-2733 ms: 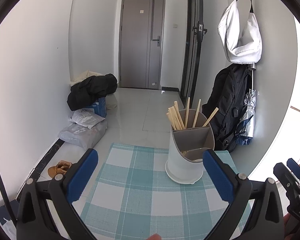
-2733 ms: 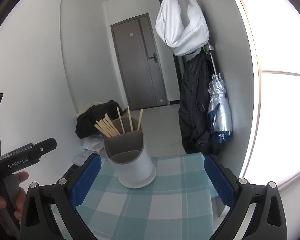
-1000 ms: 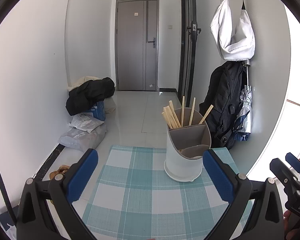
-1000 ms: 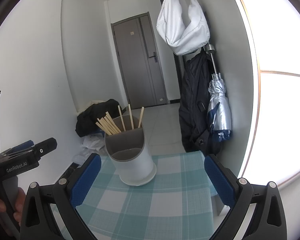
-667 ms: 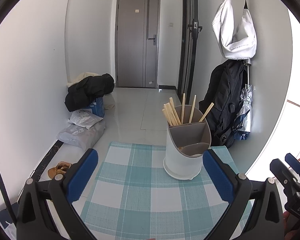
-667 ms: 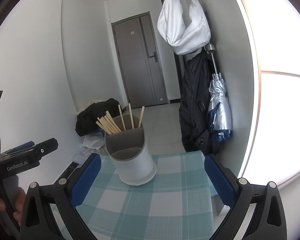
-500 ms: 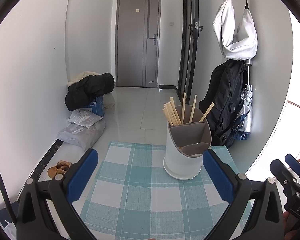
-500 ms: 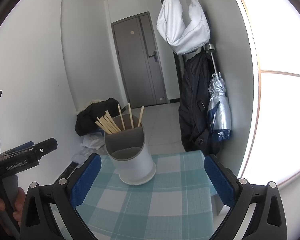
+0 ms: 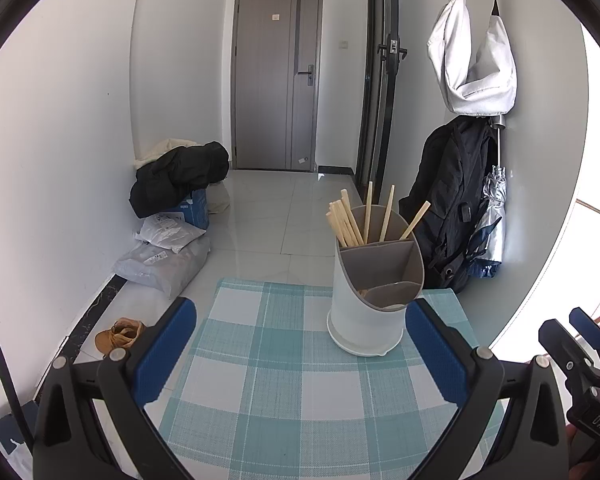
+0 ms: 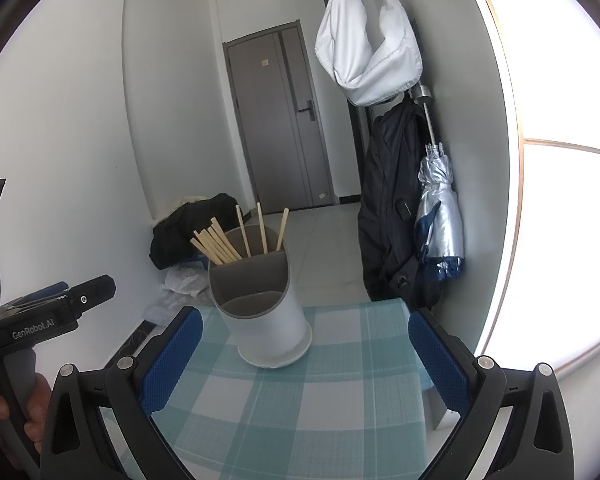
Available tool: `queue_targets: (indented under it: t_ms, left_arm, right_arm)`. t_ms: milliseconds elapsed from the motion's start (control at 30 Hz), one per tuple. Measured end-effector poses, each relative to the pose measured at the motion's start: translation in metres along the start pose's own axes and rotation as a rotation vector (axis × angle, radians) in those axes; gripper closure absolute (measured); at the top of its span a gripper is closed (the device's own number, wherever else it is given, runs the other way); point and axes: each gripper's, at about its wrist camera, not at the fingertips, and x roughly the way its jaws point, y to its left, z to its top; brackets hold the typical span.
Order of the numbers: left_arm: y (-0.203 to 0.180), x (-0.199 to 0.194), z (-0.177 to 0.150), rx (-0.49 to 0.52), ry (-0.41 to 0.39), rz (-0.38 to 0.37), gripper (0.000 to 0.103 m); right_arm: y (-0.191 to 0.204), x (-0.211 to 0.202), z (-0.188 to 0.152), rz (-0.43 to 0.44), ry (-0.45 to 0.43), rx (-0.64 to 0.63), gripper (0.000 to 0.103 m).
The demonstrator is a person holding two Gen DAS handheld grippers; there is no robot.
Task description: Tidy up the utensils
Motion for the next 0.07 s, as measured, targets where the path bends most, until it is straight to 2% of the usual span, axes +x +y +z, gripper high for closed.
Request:
queue_targets:
  t_ms: [67]
  left_arm:
    - [-0.0002, 0.0013, -0.0009, 0.0, 0.003, 0.02, 0.001]
  right_arm:
    - [-0.0002, 0.0004, -0.0007, 0.001, 0.003, 0.0, 0.0]
